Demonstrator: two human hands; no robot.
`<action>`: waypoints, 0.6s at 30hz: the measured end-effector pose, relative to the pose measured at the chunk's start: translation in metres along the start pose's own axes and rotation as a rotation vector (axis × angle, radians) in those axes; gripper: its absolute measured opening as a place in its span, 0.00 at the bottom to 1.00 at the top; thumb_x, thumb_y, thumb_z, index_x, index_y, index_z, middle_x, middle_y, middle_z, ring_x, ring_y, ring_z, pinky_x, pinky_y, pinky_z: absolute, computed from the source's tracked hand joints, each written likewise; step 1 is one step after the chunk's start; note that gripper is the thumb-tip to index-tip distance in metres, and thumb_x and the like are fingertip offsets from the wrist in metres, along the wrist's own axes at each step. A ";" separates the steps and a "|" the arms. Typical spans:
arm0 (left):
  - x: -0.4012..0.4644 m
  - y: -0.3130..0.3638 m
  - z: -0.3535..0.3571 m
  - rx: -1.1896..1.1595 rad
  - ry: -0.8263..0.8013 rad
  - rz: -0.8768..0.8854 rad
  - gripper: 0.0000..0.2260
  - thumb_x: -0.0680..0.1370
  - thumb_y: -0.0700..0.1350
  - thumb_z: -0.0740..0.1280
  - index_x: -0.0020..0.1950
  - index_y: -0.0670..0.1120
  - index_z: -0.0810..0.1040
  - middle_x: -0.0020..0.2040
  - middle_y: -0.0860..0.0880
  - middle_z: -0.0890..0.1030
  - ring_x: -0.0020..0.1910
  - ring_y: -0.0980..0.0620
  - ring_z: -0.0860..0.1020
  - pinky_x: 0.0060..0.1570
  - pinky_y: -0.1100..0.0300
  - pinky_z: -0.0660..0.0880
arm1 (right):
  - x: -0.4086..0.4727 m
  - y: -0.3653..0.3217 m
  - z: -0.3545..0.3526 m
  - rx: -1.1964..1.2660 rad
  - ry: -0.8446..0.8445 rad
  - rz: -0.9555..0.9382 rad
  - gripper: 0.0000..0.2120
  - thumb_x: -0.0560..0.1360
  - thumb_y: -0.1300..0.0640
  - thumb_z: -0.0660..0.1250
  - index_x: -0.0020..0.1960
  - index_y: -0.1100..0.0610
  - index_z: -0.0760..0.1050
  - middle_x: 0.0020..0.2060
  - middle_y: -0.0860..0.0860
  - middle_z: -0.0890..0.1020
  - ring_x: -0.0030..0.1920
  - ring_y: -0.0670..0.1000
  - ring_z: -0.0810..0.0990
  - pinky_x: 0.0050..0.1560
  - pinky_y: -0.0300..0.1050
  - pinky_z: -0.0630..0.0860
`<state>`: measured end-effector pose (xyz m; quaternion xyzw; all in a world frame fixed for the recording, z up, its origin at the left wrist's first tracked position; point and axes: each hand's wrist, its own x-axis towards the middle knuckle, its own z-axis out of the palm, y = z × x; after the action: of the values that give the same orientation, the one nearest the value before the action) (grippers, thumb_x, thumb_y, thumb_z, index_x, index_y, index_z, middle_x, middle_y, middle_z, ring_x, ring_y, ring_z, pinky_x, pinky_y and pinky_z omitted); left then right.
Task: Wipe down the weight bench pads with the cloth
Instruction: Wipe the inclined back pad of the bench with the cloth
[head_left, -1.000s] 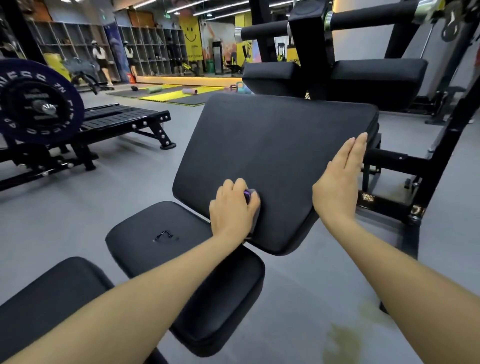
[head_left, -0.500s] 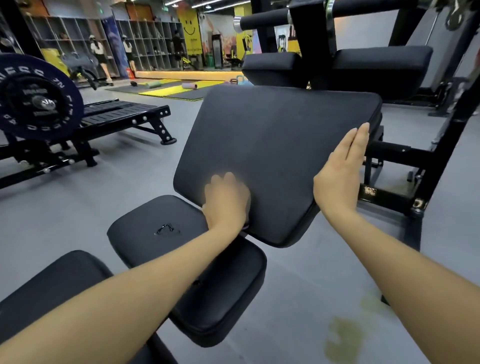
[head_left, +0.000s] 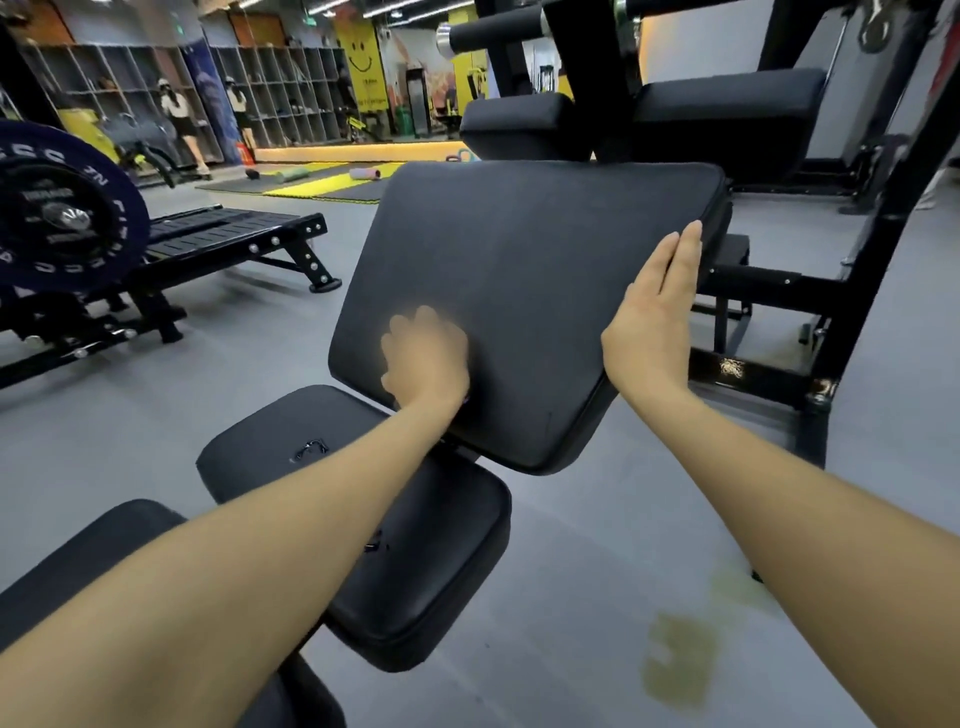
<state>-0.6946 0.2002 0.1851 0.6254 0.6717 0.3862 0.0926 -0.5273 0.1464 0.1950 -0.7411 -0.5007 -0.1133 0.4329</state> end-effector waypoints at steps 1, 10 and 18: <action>-0.011 0.007 0.001 -0.014 -0.012 0.023 0.11 0.79 0.49 0.56 0.54 0.43 0.72 0.54 0.43 0.70 0.57 0.44 0.67 0.42 0.51 0.65 | 0.000 -0.001 -0.002 -0.026 -0.015 -0.007 0.32 0.74 0.74 0.51 0.74 0.71 0.41 0.75 0.62 0.38 0.76 0.59 0.41 0.76 0.47 0.51; -0.084 0.037 0.004 -0.075 -0.096 0.141 0.09 0.79 0.49 0.57 0.43 0.45 0.67 0.45 0.47 0.65 0.49 0.46 0.67 0.43 0.50 0.70 | -0.003 -0.006 -0.033 0.051 -0.272 0.053 0.35 0.78 0.70 0.56 0.75 0.66 0.36 0.74 0.55 0.31 0.76 0.54 0.37 0.64 0.30 0.50; -0.080 0.046 -0.021 -0.163 -0.403 0.268 0.13 0.79 0.49 0.59 0.35 0.48 0.64 0.44 0.47 0.68 0.48 0.42 0.72 0.41 0.56 0.66 | -0.016 -0.009 -0.057 0.058 -0.434 0.075 0.37 0.77 0.70 0.58 0.77 0.61 0.39 0.75 0.49 0.33 0.74 0.56 0.57 0.55 0.44 0.71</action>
<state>-0.6559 0.1147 0.1999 0.7637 0.5174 0.3154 0.2227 -0.5273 0.0944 0.2245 -0.7533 -0.5574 0.0795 0.3398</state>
